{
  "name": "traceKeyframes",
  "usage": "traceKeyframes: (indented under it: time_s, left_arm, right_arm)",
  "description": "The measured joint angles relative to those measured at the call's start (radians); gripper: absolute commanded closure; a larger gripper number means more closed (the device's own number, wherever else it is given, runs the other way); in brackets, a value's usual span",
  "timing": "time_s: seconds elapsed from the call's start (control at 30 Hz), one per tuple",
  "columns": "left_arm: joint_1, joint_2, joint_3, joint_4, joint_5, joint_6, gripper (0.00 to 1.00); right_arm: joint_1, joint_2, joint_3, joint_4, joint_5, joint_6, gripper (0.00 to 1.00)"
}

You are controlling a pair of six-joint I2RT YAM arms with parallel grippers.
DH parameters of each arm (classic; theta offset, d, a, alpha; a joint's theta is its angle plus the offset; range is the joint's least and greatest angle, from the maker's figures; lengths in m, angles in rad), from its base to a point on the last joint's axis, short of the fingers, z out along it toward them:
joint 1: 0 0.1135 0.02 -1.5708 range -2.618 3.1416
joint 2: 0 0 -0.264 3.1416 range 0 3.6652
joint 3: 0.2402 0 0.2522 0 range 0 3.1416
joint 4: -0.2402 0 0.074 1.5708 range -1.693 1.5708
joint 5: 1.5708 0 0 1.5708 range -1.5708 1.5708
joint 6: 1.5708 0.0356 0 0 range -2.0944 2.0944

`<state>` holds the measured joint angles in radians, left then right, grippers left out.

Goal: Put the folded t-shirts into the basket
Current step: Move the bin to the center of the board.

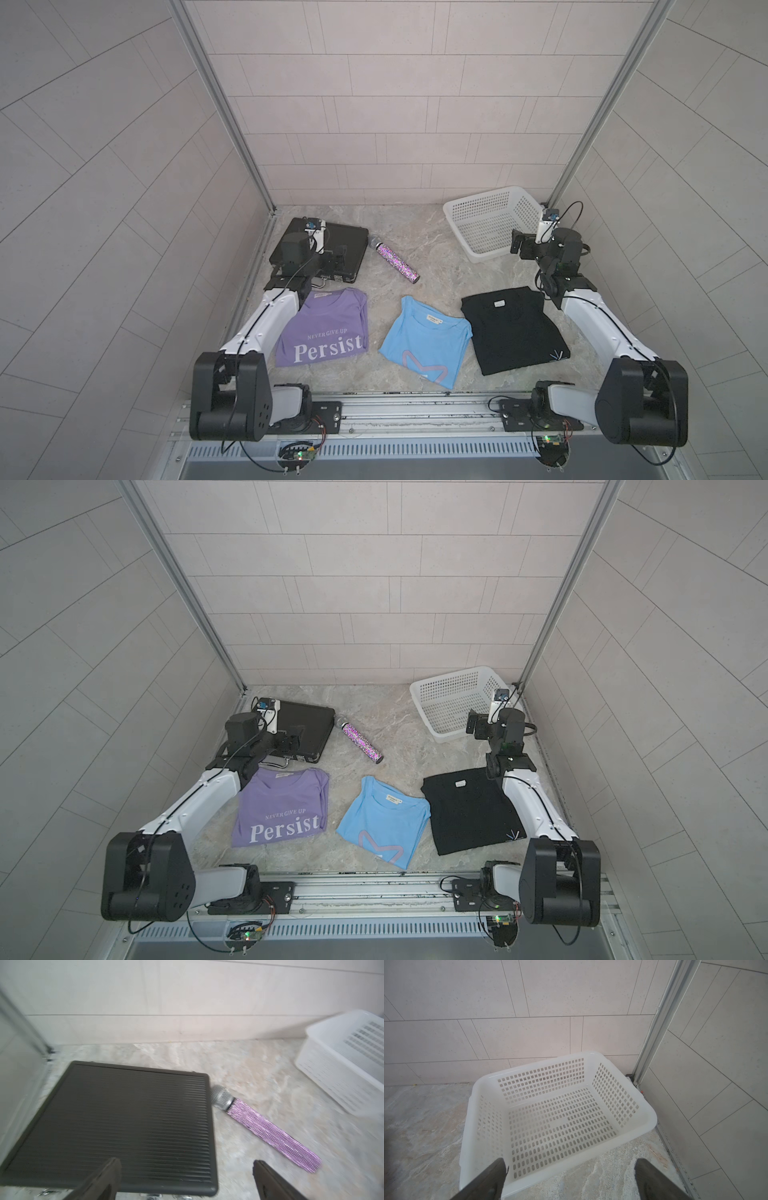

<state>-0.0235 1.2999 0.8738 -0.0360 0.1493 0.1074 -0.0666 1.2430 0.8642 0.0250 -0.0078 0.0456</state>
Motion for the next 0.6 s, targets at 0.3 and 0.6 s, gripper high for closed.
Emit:
traceKeyframes:
  time_s: [0.3, 0.6]
  left_arm:
    - [-0.174, 0.07, 0.17, -0.302, 0.262, 0.098, 0.01]
    - [-0.306, 0.172, 0.241, -0.354, 0.249, 0.101, 0.04]
  right_arm:
    - [-0.116, 0.266, 0.35, -0.335, -0.193, -0.105, 0.04]
    - [-0.261, 0.625, 0.746, -0.476, -0.239, -0.12, 0.08]
